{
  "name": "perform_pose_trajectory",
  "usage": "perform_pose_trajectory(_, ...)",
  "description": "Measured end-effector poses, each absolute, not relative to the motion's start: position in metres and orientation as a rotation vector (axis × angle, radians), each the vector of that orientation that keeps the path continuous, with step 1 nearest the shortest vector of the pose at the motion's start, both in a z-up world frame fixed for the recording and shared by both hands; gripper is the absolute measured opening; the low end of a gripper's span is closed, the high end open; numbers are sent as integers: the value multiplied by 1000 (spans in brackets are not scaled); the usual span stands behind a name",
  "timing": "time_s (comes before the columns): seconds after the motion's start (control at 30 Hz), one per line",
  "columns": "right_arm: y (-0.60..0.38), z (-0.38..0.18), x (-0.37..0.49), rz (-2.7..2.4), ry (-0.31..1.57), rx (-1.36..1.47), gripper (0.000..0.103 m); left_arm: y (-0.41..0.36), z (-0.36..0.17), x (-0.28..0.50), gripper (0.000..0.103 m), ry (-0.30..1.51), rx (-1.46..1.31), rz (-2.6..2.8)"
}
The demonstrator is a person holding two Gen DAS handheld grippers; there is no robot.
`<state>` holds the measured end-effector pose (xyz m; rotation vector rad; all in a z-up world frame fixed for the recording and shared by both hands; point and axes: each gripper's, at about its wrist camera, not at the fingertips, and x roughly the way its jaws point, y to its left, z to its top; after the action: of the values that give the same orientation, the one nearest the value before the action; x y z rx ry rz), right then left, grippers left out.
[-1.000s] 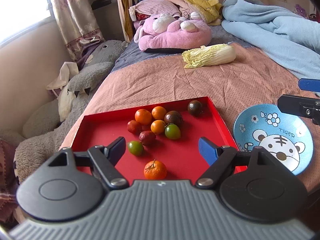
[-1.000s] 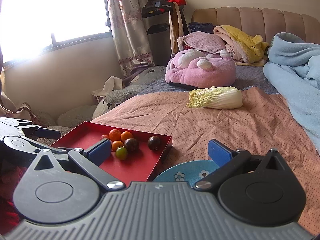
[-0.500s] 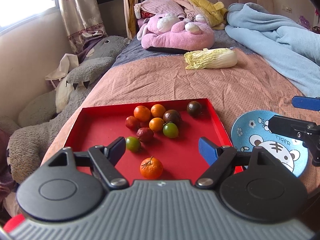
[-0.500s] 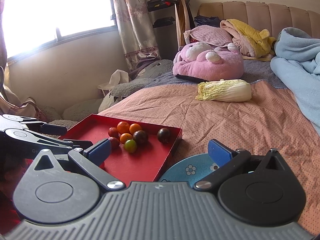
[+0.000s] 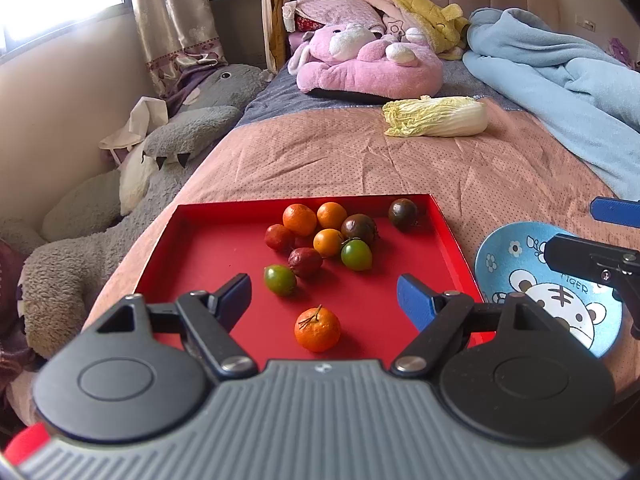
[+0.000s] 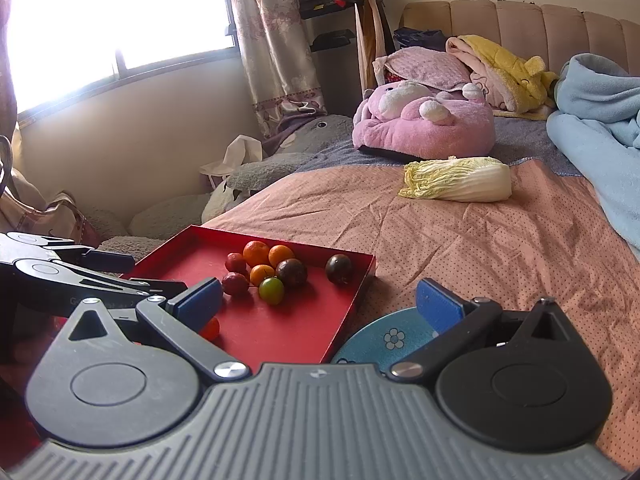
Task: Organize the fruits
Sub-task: 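Move both tools toward the red tray of tomatoes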
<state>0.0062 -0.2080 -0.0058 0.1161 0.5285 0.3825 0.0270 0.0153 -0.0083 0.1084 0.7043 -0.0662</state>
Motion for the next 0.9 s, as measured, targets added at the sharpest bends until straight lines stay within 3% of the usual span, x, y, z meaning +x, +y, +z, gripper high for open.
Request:
perform_pose_trajectory(0.53,-204,-4,8,393,538,145,103,29,-6,46,82,699,176,-56)
perform_pose_trajectory(0.9,-192,-8,10,421,540,119,103,65,-3,37,82,724,31,-24)
